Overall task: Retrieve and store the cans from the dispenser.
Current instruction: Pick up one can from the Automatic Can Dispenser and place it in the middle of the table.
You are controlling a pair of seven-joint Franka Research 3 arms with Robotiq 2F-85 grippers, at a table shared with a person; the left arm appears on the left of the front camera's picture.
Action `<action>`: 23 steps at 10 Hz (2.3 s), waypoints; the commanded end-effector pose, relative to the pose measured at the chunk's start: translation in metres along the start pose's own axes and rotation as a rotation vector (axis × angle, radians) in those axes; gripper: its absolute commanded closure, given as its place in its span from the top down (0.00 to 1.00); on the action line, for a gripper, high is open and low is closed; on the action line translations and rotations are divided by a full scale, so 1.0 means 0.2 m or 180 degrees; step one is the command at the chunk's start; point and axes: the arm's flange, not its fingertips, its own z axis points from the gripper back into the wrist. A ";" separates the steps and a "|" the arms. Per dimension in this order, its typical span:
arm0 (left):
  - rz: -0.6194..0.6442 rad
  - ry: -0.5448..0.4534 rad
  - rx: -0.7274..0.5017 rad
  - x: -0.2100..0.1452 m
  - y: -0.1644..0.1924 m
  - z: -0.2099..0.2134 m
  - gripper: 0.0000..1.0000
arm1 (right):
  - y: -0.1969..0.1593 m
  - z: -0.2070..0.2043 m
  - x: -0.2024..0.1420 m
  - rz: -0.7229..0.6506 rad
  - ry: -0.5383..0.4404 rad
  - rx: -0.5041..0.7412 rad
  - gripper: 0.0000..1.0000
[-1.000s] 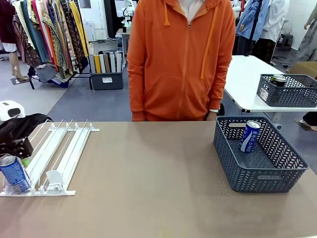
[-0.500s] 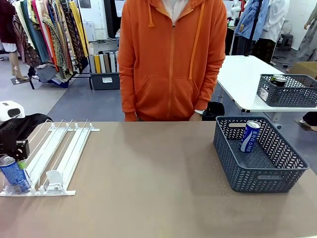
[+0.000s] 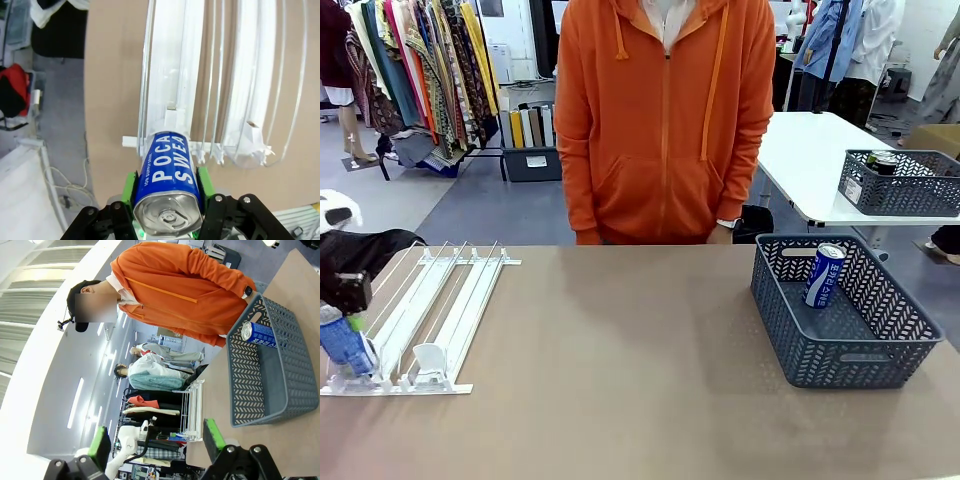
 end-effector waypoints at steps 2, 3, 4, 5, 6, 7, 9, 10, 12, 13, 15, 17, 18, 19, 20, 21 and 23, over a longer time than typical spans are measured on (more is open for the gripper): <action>-0.0035 -0.0487 0.0002 -0.14 0.04 0.58 0.00 | 0.02 -0.01 0.02 0.0033 -0.0031 0.0064 1.00; 0.0001 -0.0557 -0.0051 -0.19 0.07 0.76 0.00 | 0.02 -0.01 0.02 0.0033 -0.0031 0.0064 1.00; -0.0116 -0.0540 -0.0140 -0.25 0.09 0.91 0.00 | 0.02 -0.01 0.02 0.0033 -0.0031 0.0064 1.00; -0.0365 -0.0609 -0.0348 -0.29 0.11 1.01 0.00 | 0.02 -0.01 0.02 0.0033 -0.0031 0.0064 1.00; -0.0316 -0.0707 -0.0442 -0.30 0.15 1.06 0.00 | 0.02 -0.01 0.02 0.0033 -0.0031 0.0064 1.00; -0.0203 -0.0630 -0.0549 -0.29 0.20 1.05 0.00 | 0.02 -0.01 0.02 0.0033 -0.0031 0.0064 1.00; -0.0214 -0.0693 -0.0238 -0.34 0.11 1.08 0.00 | 0.02 -0.01 0.02 0.0033 -0.0031 0.0064 1.00; -0.0214 -0.0693 -0.0238 -0.34 0.11 1.08 0.00 | 0.02 -0.01 0.02 0.0033 -0.0031 0.0064 1.00; -0.0245 -0.0653 -0.0311 -0.33 0.12 1.07 0.00 | 0.02 -0.01 0.02 0.0033 -0.0031 0.0064 1.00; -0.0537 -0.0753 -0.0335 -0.34 0.04 1.03 0.00 | 0.02 -0.01 0.02 0.0033 -0.0031 0.0064 1.00; -0.1006 -0.0920 -0.0630 -0.20 -0.51 1.01 0.00 | 0.02 -0.01 0.02 0.0033 -0.0031 0.0064 1.00; -0.1517 -0.0896 -0.0459 -0.09 -1.11 0.95 0.00 | 0.02 -0.01 0.02 0.0033 -0.0031 0.0064 1.00; -0.1854 -0.0804 -0.0546 -0.07 -1.39 0.89 0.00 | 0.02 -0.01 0.02 0.0033 -0.0031 0.0064 1.00; -0.2135 -0.0727 -0.0529 -0.07 -1.70 0.80 0.00 | 0.02 -0.01 0.02 0.0033 -0.0031 0.0064 1.00; -0.2326 -0.0539 -0.0564 -0.06 -1.92 0.70 0.00 | 0.02 -0.01 0.02 0.0033 -0.0031 0.0064 1.00; -0.2480 -0.0376 -0.0544 -0.05 -2.09 0.59 0.00 | 0.02 -0.01 0.02 0.0033 -0.0031 0.0064 1.00; -0.2626 -0.0246 -0.0367 -0.03 -2.25 0.35 0.00 | 0.02 -0.01 0.02 0.0033 -0.0031 0.0064 1.00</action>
